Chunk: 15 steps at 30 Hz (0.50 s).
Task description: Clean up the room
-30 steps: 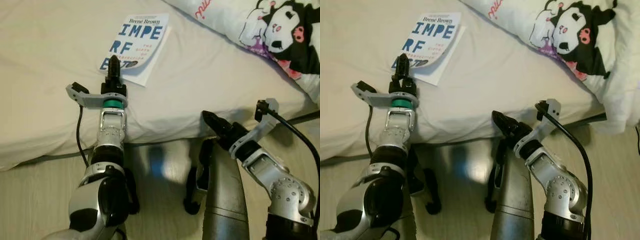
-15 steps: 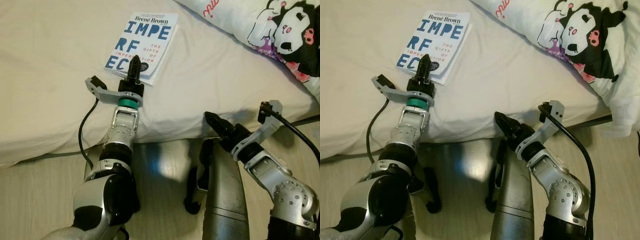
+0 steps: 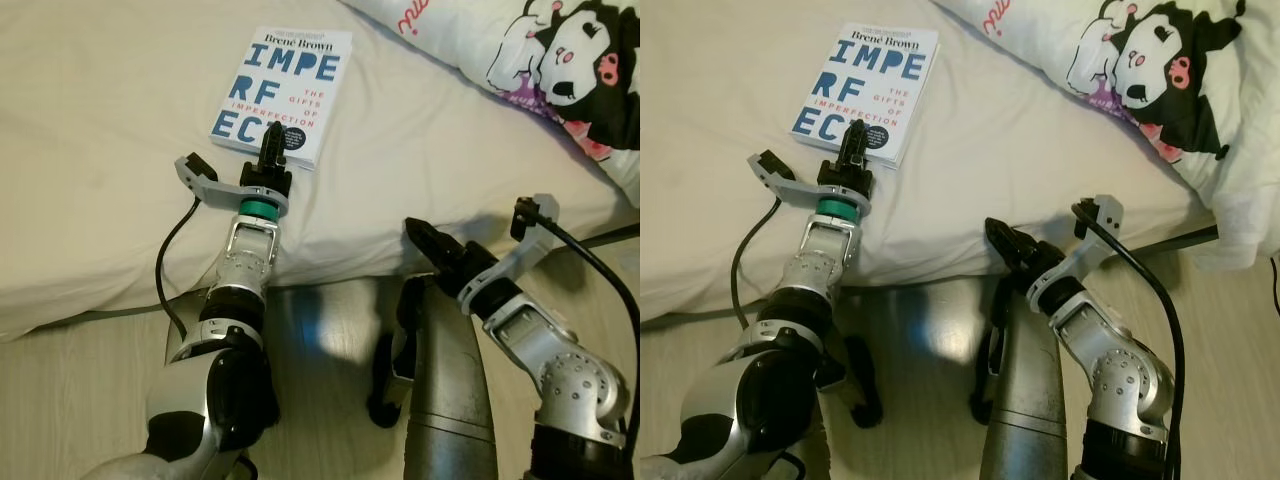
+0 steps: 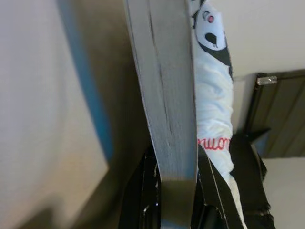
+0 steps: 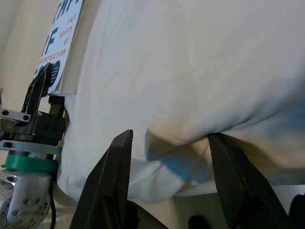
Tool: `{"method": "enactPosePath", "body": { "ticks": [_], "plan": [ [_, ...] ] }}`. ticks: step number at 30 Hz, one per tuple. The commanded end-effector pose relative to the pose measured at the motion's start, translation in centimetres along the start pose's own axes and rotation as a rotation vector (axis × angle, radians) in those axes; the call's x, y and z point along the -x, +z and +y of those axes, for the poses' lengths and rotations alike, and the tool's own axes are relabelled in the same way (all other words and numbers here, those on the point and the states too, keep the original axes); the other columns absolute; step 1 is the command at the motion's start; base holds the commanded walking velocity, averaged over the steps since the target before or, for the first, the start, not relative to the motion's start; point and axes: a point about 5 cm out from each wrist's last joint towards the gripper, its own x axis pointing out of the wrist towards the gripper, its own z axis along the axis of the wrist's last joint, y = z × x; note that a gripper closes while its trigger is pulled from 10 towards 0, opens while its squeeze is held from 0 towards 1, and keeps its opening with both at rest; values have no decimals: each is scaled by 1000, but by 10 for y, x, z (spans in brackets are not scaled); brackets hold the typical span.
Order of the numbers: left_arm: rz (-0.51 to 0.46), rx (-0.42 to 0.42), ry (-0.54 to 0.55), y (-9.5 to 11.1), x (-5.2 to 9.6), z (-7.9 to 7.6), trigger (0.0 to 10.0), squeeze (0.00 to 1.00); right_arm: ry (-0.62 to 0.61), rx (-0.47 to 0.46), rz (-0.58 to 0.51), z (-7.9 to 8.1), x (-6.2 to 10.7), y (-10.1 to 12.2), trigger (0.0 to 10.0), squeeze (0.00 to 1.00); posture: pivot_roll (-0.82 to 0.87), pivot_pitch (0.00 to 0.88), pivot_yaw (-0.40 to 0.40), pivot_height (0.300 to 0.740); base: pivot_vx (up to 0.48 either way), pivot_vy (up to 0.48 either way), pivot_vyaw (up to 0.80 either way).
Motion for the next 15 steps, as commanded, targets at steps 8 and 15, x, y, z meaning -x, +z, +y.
{"method": "enactPosePath", "body": {
  "ticks": [8,15],
  "plan": [
    [-162,-57,-254,78,0,-46,0,0,74,-3,10,6,-26,-11,10000,0,-189,347,100,483,0,0,0],
    [-239,-346,-286,141,42,-57,0,0,137,12,58,14,-49,-25,10000,0,-131,248,90,483,0,0,0]
  ]
}}
